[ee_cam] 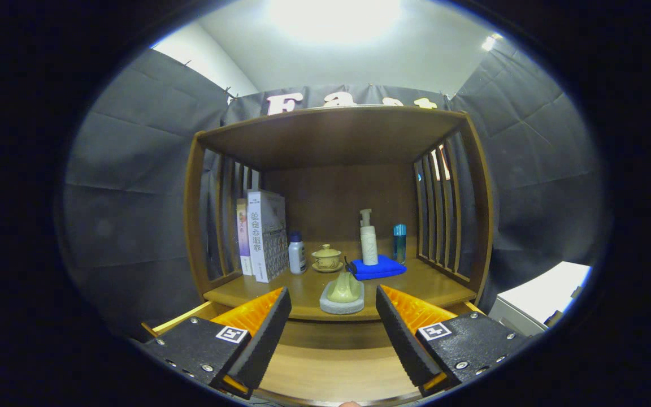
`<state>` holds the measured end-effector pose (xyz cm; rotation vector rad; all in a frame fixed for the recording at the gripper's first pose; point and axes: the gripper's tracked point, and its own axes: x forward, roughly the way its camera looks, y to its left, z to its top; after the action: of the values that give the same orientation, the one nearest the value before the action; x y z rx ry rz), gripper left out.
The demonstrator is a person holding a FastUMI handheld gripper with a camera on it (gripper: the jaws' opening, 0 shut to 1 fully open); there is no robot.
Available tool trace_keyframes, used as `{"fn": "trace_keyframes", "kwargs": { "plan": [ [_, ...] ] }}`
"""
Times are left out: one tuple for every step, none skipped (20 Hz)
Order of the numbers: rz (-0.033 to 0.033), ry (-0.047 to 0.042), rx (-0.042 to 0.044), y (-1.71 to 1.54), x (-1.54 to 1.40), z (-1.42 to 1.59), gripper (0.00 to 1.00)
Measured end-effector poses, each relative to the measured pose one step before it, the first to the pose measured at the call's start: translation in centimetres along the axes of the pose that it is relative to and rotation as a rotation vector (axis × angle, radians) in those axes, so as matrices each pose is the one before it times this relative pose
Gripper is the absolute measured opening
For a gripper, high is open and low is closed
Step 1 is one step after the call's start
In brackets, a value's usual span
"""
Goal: Pull open the drawer, take out the items inside it, and place them on the countertop above the cabinet.
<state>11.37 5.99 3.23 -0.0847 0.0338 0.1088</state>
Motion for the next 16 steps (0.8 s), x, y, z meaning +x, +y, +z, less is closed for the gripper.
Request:
{"fn": "trace_keyframes", "kwargs": {
  "plan": [
    [0.00135,-0.00696,-0.01122,0.152,-0.779,-0.099,0.94],
    [-0.00053,-0.00823,-0.00294,0.096,-0.802,-0.098,0.94],
    [0.00274,-0.00886,0.00083,0.206,-0.792,-0.152,0.94],
    [0.00064,-0.0096,0.00232,0.204,-0.646,-0.086,0.94],
    [0.00205,-0.01142,-0.00134,0.029,-0.86,-0.178,0.94],
    [-0.00085,-0.01095,-0.00558,0.142,-0.701,-0.033,0.94],
    [-0.00122,-0.01126,-0.00446,0.074,-0.617,-0.038,0.94],
    [0.00379,-0.00721,-0.00407,0.315,-0.684,-0.182,0.94],
    [0.00756,-0.00679,-0.00165,0.316,-0.685,-0.207,0.94],
    [0.00365,-0.00558,0.0003,0.245,-0.61,-0.29,0.94],
    [0.0038,-0.00202,-0.00187,0.188,-0.681,-0.362,0.94],
    [0.00045,-0.00593,-0.00122,0.08,-0.667,-0.322,0.94],
    [-0.00071,-0.00693,-0.00448,0.064,-0.603,-0.32,0.94],
    [-0.00056,-0.00392,-0.00239,0.138,-0.492,-0.36,0.94],
    [0.00324,-0.00248,-0.00223,0.206,-0.457,-0.366,0.94],
    [0.00226,0.00382,-0.00393,0.135,-0.451,-0.559,0.94]
  ]
}}
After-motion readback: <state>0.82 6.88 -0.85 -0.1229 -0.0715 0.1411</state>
